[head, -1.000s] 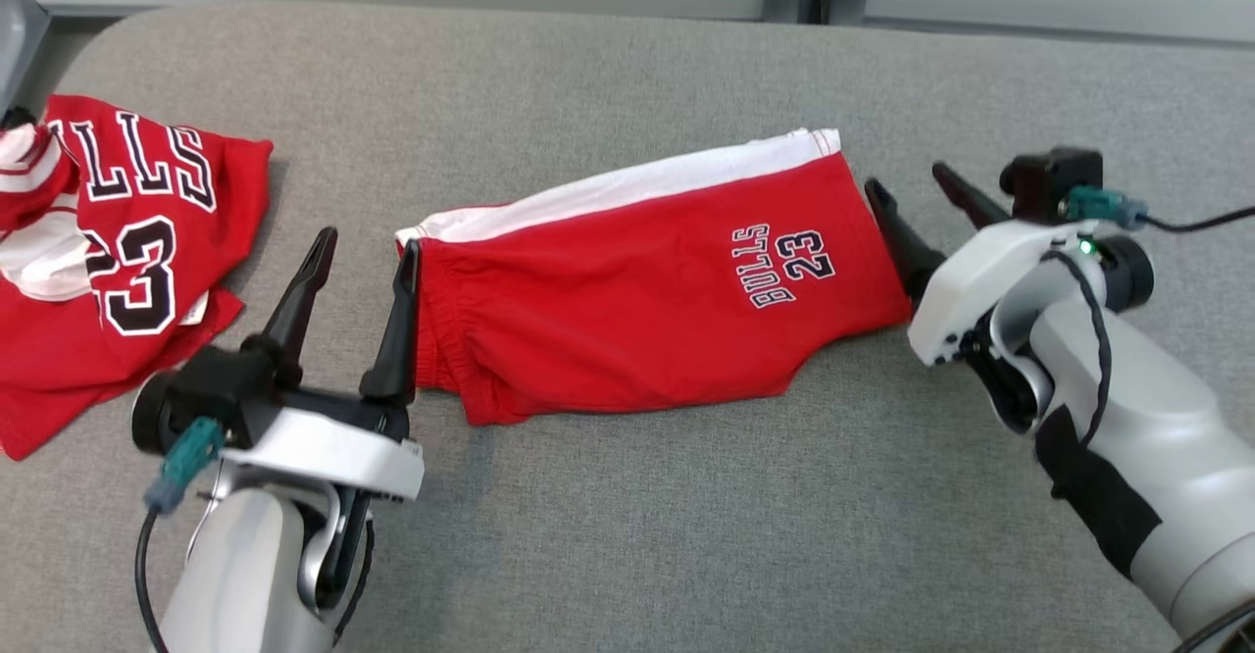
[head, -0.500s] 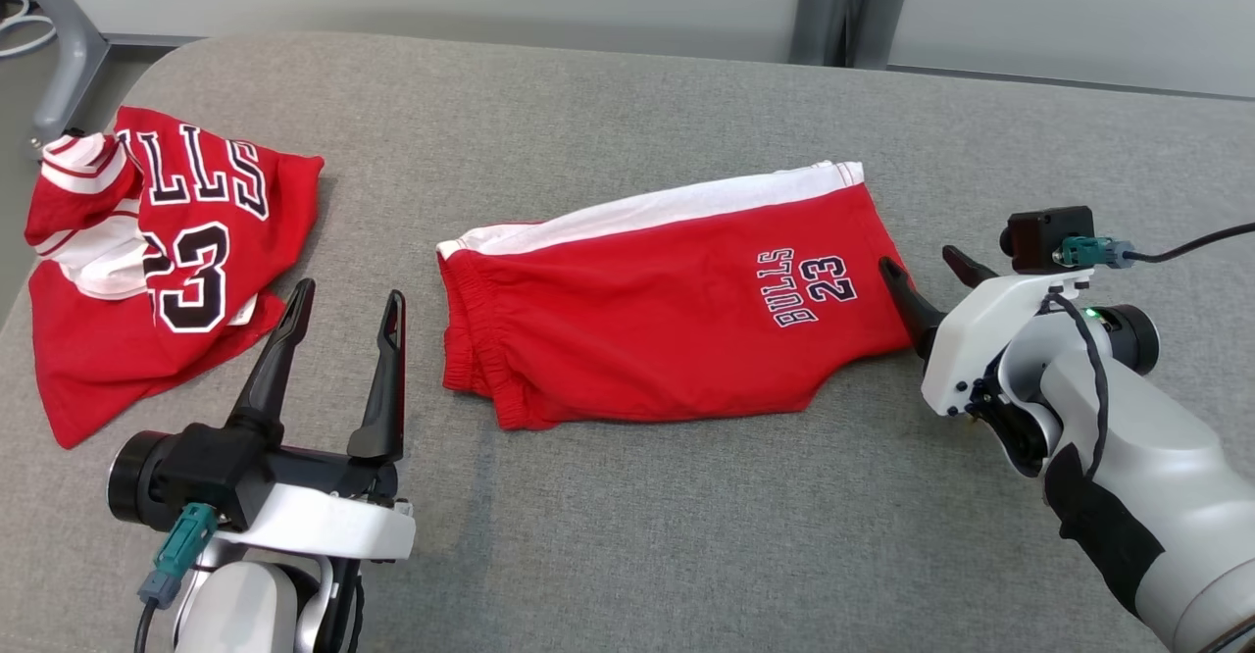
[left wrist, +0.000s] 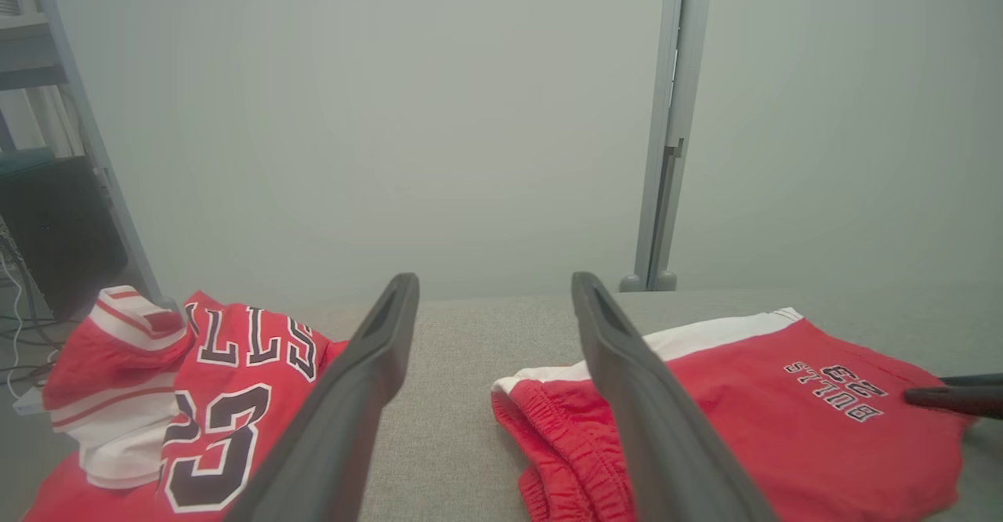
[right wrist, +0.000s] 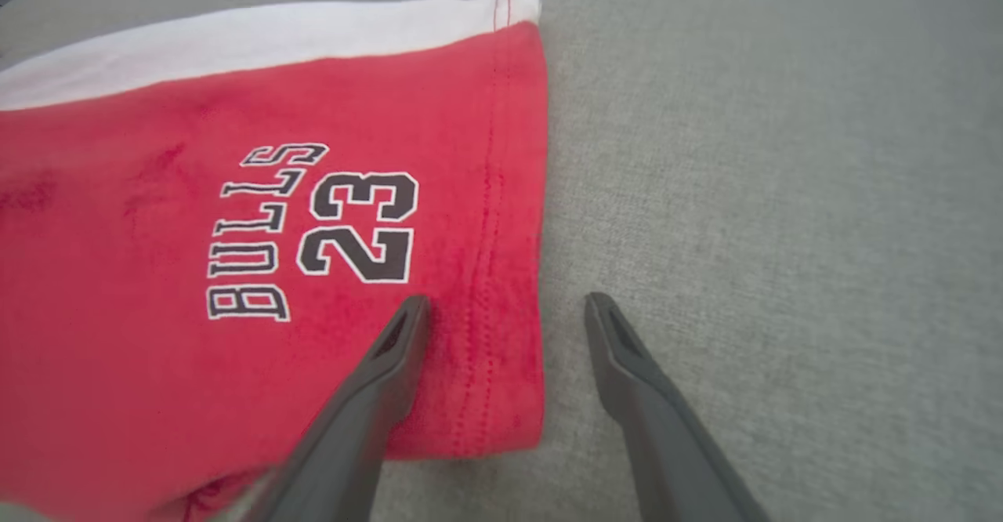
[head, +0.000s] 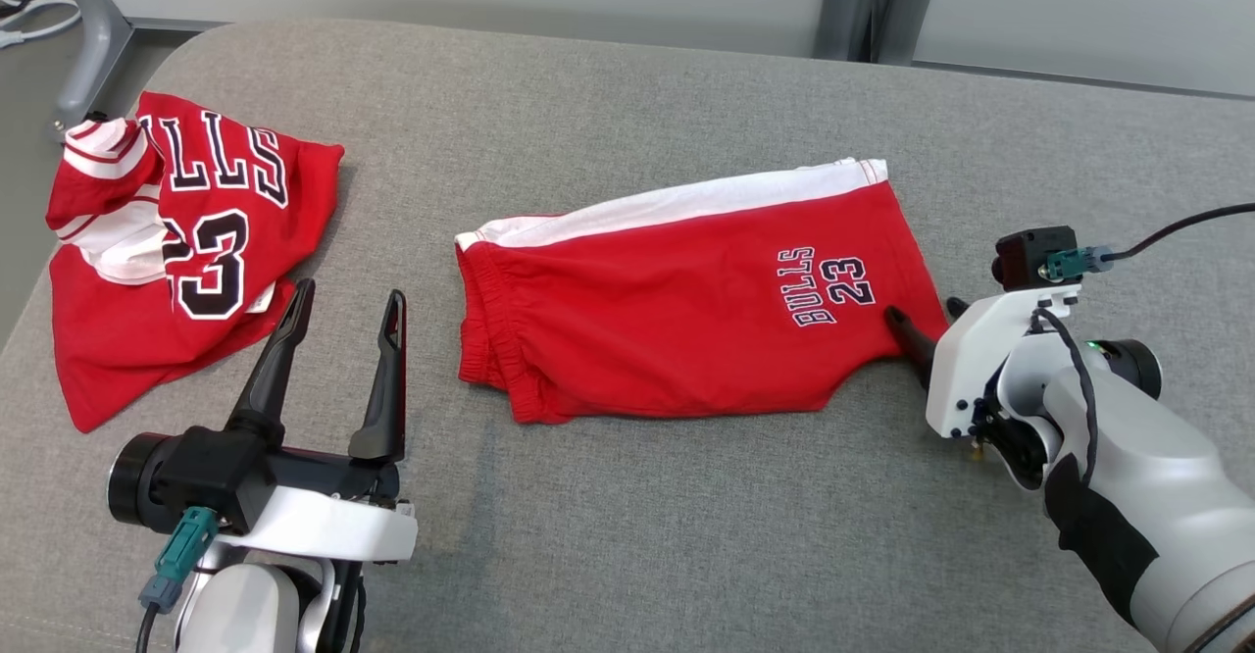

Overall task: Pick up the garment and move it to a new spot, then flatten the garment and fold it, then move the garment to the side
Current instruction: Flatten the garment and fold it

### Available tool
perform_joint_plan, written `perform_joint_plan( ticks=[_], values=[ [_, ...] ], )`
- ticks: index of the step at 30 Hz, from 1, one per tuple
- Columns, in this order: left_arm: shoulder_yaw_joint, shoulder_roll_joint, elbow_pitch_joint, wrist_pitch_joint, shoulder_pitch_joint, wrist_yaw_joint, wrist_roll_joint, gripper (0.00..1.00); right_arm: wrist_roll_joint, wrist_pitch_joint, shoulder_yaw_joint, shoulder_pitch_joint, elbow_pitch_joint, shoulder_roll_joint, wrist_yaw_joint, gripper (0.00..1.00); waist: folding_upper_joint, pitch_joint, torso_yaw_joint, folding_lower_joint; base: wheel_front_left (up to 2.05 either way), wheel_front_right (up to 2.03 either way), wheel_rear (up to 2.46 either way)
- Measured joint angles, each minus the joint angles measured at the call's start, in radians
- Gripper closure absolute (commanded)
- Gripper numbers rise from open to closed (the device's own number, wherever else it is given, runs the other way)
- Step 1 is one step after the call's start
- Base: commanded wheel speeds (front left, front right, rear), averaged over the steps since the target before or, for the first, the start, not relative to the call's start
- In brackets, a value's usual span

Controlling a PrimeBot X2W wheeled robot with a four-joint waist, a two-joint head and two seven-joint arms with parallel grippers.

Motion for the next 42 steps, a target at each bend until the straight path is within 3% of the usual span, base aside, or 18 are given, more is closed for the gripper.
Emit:
perform_joint_plan(
  ticks=[5, 7, 9, 22, 33, 42],
  values=[
    [0.001, -0.001, 0.000, 0.000, 0.000, 0.000, 0.000, 0.00, 0.018, 0.035, 0.008, 0.002, -0.013, -0.001, 0.000, 0.00, 0.0000, 0.008, 0.004, 0.0000, 0.00, 0.00, 0.00],
    [0.000, -0.001, 0.001, 0.000, 0.000, 0.000, -0.003, 0.00, 0.026, 0.036, 0.012, 0.002, -0.018, -0.002, 0.000, 0.56, 0.0000, 0.010, 0.006, 0.0000, 0.00, 0.00, 0.00],
    [-0.004, -0.001, 0.002, 0.000, -0.001, 0.002, -0.008, 0.00, 0.030, 0.042, 0.017, 0.004, -0.031, -0.003, 0.000, 1.00, 0.0000, 0.011, 0.007, 0.0000, 0.00, 0.00, 0.00],
    [-0.010, -0.002, 0.021, 0.000, 0.005, 0.008, -0.011, 0.00, 0.090, -0.022, 0.036, 0.063, -0.138, -0.041, 0.000, 1.00, 0.0000, -0.027, -0.005, 0.0000, 0.00, 0.00, 0.00],
    [-0.012, -0.002, 0.027, 0.000, 0.046, 0.007, 0.000, 0.00, 0.176, -0.093, 0.079, 0.208, -0.325, -0.109, 0.000, 1.00, 0.0000, -0.094, -0.060, 0.0000, 0.00, 0.00, 0.00],
    [-0.012, -0.002, 0.027, 0.000, 0.066, 0.007, 0.008, 0.00, 0.198, -0.110, 0.112, 0.266, -0.370, -0.137, 0.000, 1.00, 0.0000, -0.137, -0.094, 0.0000, 0.00, 0.00, 0.00]
  ],
)
